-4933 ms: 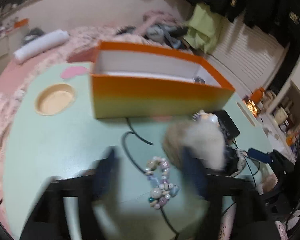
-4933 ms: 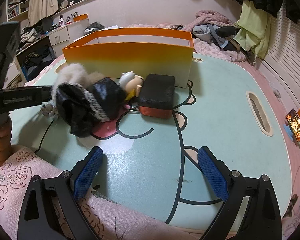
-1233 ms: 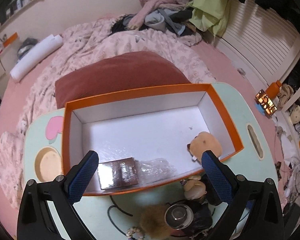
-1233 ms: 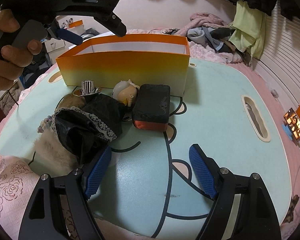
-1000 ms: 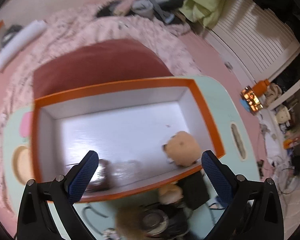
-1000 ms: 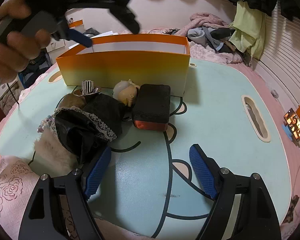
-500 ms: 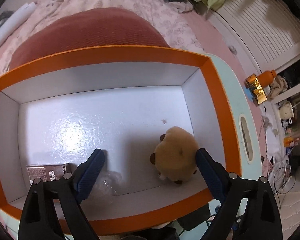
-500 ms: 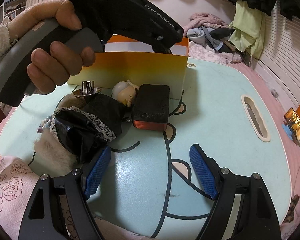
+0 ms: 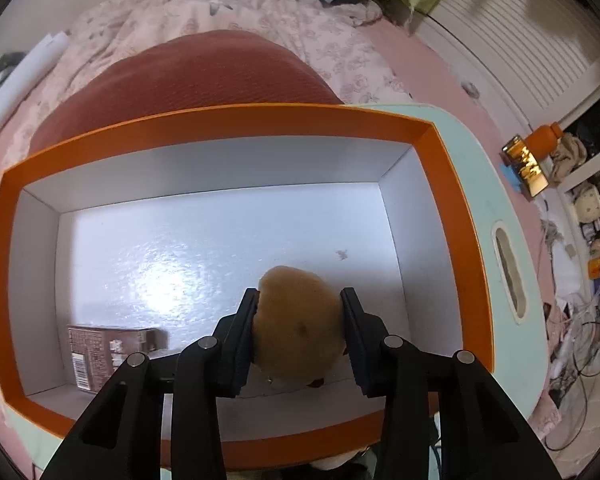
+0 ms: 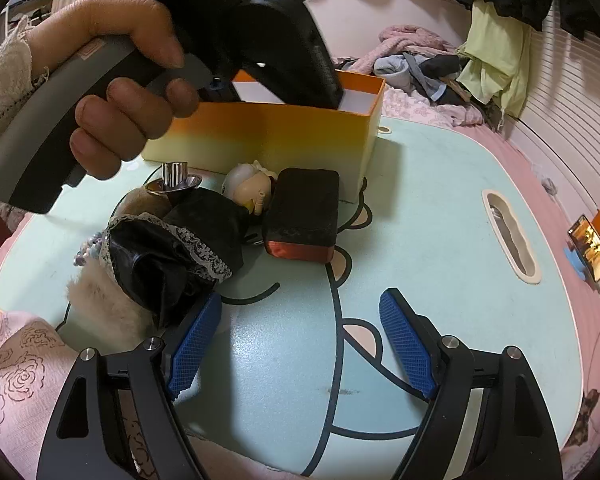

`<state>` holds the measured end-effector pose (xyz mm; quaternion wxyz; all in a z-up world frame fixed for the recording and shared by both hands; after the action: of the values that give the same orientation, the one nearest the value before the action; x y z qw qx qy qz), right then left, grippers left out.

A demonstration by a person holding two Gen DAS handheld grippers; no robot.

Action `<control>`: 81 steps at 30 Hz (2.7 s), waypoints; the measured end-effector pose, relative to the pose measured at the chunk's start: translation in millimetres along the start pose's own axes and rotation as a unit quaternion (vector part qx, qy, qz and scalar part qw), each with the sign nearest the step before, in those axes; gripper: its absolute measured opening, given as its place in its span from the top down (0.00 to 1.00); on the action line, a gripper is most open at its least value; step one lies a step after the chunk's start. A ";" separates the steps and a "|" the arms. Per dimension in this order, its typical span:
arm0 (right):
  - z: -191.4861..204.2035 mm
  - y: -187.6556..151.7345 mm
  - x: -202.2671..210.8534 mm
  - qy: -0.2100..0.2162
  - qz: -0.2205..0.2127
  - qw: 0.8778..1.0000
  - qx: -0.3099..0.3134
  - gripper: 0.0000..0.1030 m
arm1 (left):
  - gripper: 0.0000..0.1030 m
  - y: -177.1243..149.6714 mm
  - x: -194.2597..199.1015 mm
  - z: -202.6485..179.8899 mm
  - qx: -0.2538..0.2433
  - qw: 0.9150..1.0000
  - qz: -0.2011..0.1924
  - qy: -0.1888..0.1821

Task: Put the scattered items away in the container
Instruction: 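Lift the tan plush out of the box and release it on the table, then reach into the box and grasp the small brown carton with the right gripper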

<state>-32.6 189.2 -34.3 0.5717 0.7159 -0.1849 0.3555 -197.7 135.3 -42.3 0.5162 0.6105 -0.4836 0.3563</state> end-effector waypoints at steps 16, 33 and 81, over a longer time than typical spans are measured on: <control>-0.1 1.1 2.9 -0.002 0.001 1.000 0.001 0.20 | 0.60 -68.2 108.0 102.7 0.036 0.988 -0.149 -0.019; -7.9 100.1 42.5 0.105 -0.049 0.992 -0.058 0.20 | 0.07 -160.1 77.1 141.4 0.064 0.971 -0.229 -0.024; 59.4 153.1 -105.1 0.107 0.302 0.947 -0.015 0.52 | 0.01 -165.1 58.2 136.2 0.002 0.974 -0.220 0.053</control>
<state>-189.0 75.3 -10.3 0.4646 0.5758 -0.3355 0.5831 -32.0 -10.6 -64.1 0.6056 0.6832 -0.3085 0.2671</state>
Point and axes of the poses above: each gripper's, at about its wrist camera, not at the fingertips, and x roughly against the way its jaws point, z to its left, y to its top, the point moved 7 cm from there along -x, roughly the way its jaws point, and after that the axes turned 12 degrees about x, right-handed, at the moved point
